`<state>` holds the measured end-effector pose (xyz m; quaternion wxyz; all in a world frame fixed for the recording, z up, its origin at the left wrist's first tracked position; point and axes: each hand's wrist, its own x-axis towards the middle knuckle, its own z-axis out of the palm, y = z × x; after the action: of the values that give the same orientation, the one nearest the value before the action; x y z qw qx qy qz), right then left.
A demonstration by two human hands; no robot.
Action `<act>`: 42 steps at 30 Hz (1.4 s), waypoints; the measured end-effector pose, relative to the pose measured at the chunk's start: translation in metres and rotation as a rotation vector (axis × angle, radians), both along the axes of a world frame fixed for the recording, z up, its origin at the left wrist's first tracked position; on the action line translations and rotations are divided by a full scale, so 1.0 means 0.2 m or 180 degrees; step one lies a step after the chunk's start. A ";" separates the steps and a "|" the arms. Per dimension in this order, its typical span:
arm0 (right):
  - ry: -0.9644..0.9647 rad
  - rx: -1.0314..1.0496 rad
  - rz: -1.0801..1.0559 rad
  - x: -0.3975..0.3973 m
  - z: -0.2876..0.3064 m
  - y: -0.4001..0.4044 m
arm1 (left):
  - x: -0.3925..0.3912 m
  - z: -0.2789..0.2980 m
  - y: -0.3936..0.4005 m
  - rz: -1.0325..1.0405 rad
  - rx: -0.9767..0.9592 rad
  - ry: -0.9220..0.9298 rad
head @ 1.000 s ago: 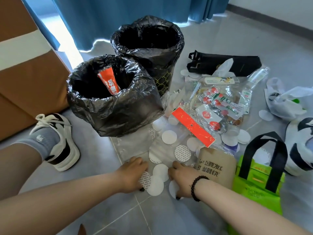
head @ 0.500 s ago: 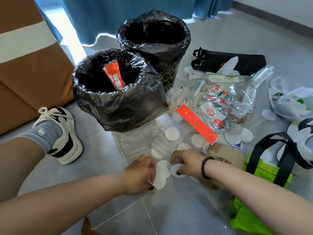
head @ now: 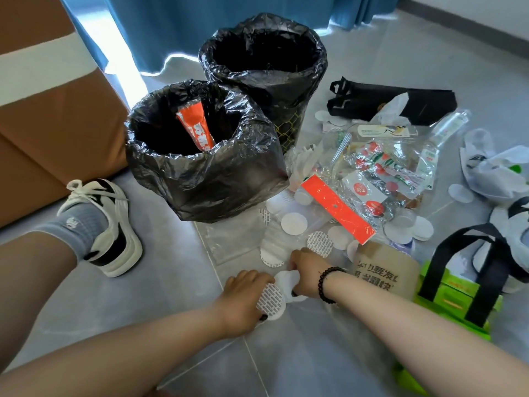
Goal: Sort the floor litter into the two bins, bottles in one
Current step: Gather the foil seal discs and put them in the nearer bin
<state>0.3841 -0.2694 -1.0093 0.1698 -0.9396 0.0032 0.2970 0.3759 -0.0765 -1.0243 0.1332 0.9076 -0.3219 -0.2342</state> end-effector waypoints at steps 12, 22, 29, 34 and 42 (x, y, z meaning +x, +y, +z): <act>-0.0430 0.0222 -0.0514 0.08 0.09 -0.13 | 0.07 0.02 0.00 0.0342 -0.0305 0.0145; -0.1484 -0.0372 -0.0441 -0.01 0.09 -0.19 | 0.14 -0.02 -0.09 0.0822 -0.0660 -0.0048; -0.1704 -0.0196 -0.0650 0.04 0.11 -0.21 | 0.20 -0.03 -0.22 0.0964 -0.0624 0.0112; -0.1828 0.0202 -0.0951 0.04 0.12 -0.19 | 0.20 -0.03 -0.26 0.1598 -0.1015 0.0367; -0.1499 0.0627 -0.1294 0.01 0.10 -0.24 | 0.15 -0.04 -0.28 0.1745 -0.0813 0.0203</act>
<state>0.3851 -0.3168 -0.9893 0.3118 -0.9417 0.1227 0.0303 0.4059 -0.1327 -1.0331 0.3146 0.9288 -0.0874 -0.1754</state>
